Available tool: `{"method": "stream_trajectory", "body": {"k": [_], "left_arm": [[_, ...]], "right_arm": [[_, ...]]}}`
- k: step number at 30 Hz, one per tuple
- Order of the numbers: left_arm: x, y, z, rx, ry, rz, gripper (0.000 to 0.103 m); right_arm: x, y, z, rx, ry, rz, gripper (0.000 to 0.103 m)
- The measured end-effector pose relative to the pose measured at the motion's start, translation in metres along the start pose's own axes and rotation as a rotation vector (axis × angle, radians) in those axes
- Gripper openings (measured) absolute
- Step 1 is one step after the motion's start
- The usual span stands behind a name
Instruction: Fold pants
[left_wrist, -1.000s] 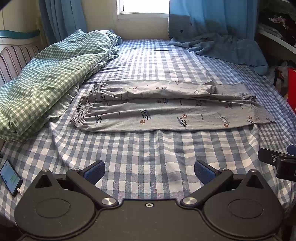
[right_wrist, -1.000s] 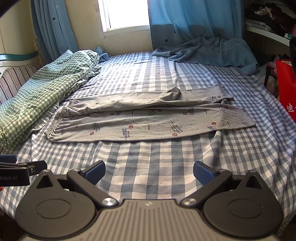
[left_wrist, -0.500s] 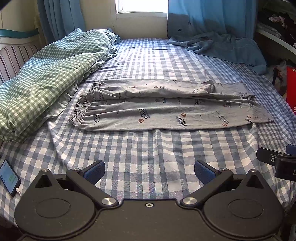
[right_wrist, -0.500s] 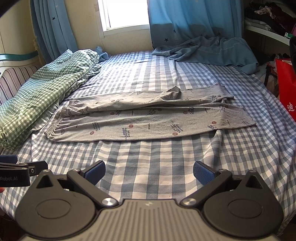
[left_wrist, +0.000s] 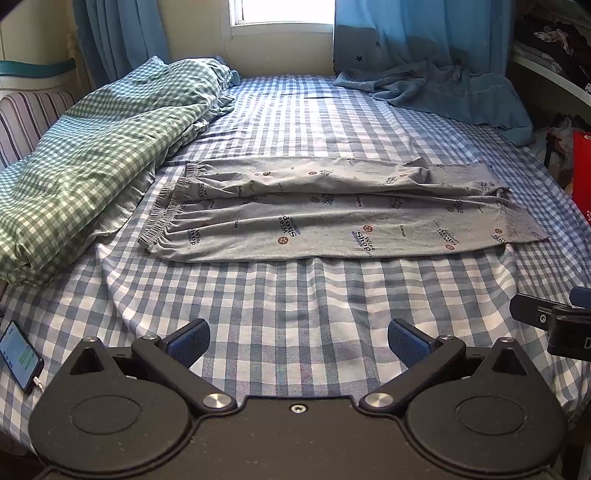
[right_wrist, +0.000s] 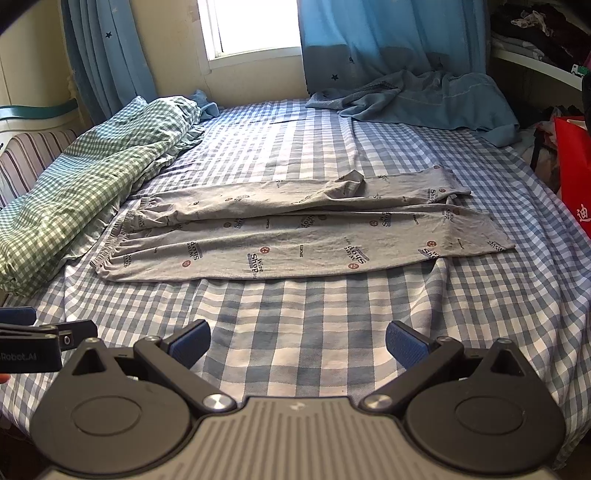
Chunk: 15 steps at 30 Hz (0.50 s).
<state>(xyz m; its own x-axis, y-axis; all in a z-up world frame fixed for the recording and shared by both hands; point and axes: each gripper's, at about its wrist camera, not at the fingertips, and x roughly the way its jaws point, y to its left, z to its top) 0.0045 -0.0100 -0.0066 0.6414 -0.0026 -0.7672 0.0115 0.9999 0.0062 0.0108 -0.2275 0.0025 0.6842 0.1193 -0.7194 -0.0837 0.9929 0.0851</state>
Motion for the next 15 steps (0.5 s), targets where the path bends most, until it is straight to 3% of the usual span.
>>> {"method": "stream_trajectory", "body": {"k": [15], "left_arm": [[0.015, 0.005, 0.003, 0.000, 0.070, 0.000, 0.102]], "right_arm": [[0.014, -0.007, 0.003, 0.023, 0.054, 0.004, 0.103]]}}
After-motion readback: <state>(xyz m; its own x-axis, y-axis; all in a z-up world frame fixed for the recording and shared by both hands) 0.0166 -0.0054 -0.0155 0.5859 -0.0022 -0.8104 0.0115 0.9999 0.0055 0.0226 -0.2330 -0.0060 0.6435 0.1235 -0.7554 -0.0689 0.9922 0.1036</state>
